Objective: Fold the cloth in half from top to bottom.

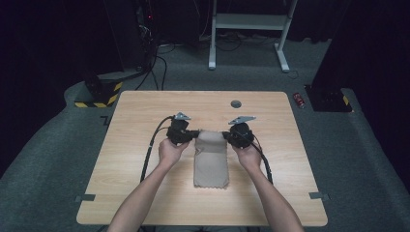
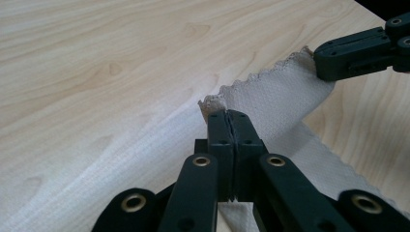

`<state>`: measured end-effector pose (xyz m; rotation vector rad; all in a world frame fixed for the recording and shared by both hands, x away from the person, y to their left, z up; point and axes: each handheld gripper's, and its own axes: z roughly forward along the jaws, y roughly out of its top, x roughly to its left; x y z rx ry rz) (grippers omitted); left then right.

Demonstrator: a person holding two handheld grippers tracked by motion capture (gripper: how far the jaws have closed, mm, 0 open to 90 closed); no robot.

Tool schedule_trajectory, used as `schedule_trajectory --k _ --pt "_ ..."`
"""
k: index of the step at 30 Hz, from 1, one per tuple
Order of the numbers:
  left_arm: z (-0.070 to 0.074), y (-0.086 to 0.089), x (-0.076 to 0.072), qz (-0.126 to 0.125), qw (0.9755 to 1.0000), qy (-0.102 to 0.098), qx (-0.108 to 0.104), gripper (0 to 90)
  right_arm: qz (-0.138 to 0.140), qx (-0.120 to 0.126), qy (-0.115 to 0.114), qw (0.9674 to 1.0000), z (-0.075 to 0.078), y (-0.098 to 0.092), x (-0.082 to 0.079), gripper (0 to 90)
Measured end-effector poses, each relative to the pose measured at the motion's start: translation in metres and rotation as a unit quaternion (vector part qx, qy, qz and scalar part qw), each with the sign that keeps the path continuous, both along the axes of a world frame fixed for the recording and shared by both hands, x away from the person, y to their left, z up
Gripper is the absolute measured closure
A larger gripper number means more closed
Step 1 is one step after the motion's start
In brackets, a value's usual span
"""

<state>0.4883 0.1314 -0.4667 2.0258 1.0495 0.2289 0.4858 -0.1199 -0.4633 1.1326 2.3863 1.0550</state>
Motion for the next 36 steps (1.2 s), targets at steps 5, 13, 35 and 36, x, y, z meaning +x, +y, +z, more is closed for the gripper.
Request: schedule_trajectory --k 5,13,35,36 --pt "-0.005 0.001 -0.007 -0.006 1.0 0.003 -0.006 89.0 0.007 0.005 0.002 1.0 -0.003 -0.003 -0.007 89.0" --pt "-0.008 -0.001 -0.016 -0.018 0.9998 0.004 0.0 89.0 0.013 0.01 0.004 0.9998 -0.009 -0.007 -0.013 89.0" --pt "-0.013 0.002 -0.031 -0.025 0.9993 0.01 -0.025 88.8 0.027 0.022 0.006 0.9994 -0.011 -0.014 -0.028 88.9" --pt "-0.014 0.002 -0.031 -0.027 0.9993 0.01 -0.025 88.8 0.028 0.022 0.004 0.9993 -0.012 -0.014 -0.029 88.9"
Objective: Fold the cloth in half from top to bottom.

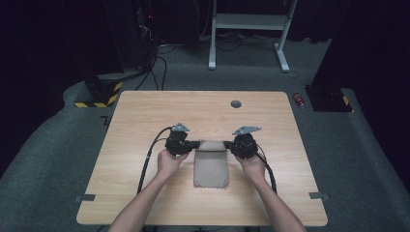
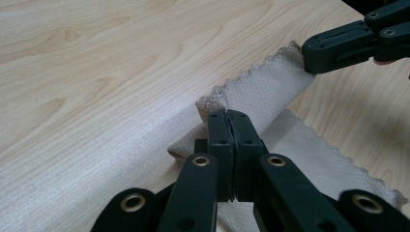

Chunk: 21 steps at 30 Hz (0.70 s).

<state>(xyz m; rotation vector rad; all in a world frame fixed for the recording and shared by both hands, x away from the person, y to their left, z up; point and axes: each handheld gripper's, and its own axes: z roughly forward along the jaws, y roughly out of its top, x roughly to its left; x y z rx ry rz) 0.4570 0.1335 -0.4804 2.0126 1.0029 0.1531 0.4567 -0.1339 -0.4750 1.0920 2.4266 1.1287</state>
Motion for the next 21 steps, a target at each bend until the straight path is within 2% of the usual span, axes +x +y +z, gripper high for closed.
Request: schedule_trajectory --k 8,21 --pt "0.002 -0.002 -0.005 -0.006 0.9998 -0.014 0.014 88.8 0.004 -0.001 0.0 1.0 -0.001 0.0 -0.005 88.9" --pt "-0.001 -0.002 -0.017 -0.012 0.9996 -0.02 0.018 88.8 0.013 0.006 -0.004 0.9999 -0.002 -0.002 -0.015 88.8"
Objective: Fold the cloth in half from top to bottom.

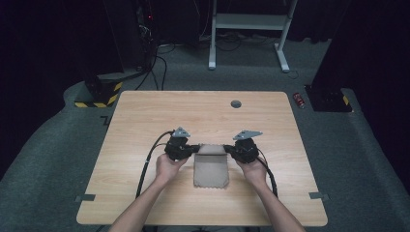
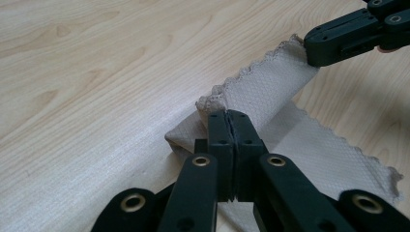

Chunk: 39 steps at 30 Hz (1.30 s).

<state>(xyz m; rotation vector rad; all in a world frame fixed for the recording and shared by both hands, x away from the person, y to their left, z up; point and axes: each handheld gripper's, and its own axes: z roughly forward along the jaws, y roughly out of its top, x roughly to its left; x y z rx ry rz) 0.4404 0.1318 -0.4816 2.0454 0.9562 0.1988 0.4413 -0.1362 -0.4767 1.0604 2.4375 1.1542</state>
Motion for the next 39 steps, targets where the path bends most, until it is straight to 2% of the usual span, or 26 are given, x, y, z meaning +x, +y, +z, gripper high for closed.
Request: schedule_trajectory --k 11,18,26,39 --pt "0.002 -0.001 -0.009 -0.01 0.9998 -0.014 0.012 88.8 0.003 0.004 0.0 1.0 -0.003 -0.001 -0.009 88.9" --pt "-0.004 0.0 -0.013 -0.009 0.9999 -0.006 0.008 88.8 0.013 0.003 0.0 0.9999 -0.006 -0.001 -0.015 88.9" --pt "-0.006 0.0 -0.021 -0.016 0.9998 -0.011 0.011 88.8 0.018 0.008 0.002 0.9998 -0.008 -0.004 -0.024 88.9" --pt "-0.014 0.004 -0.037 -0.016 0.9999 -0.003 0.0 88.8 0.031 0.011 0.004 0.9995 -0.017 -0.004 -0.041 88.7"
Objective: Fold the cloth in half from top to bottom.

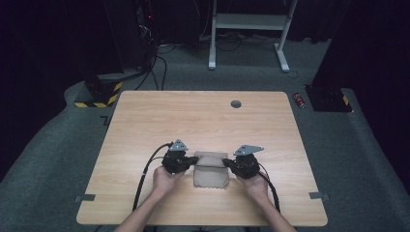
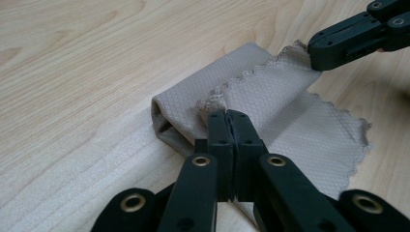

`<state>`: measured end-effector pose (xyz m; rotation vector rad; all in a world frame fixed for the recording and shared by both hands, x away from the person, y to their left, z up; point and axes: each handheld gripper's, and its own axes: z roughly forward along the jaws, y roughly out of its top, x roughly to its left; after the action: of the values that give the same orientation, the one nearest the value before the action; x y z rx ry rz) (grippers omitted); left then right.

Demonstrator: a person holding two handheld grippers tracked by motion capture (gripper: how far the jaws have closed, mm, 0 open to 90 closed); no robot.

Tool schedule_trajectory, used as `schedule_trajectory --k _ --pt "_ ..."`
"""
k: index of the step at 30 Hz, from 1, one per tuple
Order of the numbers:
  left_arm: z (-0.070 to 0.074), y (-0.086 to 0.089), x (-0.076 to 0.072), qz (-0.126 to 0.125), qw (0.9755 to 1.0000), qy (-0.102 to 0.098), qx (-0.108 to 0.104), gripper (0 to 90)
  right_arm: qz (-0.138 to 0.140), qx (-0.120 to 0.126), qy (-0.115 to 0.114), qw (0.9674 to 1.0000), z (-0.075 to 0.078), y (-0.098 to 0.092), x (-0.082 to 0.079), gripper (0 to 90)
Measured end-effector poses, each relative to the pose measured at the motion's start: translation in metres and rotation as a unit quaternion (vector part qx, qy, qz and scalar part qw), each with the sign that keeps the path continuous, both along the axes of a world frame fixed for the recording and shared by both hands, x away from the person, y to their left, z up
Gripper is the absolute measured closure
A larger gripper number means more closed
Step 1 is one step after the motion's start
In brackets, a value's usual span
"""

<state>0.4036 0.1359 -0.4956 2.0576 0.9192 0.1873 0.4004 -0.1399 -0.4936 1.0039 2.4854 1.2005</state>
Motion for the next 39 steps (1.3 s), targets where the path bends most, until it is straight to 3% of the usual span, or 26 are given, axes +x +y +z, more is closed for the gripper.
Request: schedule_trajectory --k 9,15,27,39 --pt "-0.007 -0.001 -0.009 -0.007 1.0 0.0 0.007 88.7 0.002 0.007 0.002 1.0 -0.001 -0.003 -0.009 88.6" --pt "-0.01 0.002 -0.013 -0.002 0.9999 0.006 -0.012 88.7 0.004 0.002 0.005 1.0 -0.007 -0.002 -0.014 88.6" --pt "-0.01 0.0 -0.021 -0.005 1.0 -0.007 0.001 88.7 0.012 0.005 0.006 0.9999 -0.01 -0.003 -0.021 88.5" --pt "-0.015 0.0 -0.028 -0.008 1.0 0.0 0.0 88.5 0.012 -0.002 0.011 0.9999 -0.016 -0.003 -0.024 88.3"
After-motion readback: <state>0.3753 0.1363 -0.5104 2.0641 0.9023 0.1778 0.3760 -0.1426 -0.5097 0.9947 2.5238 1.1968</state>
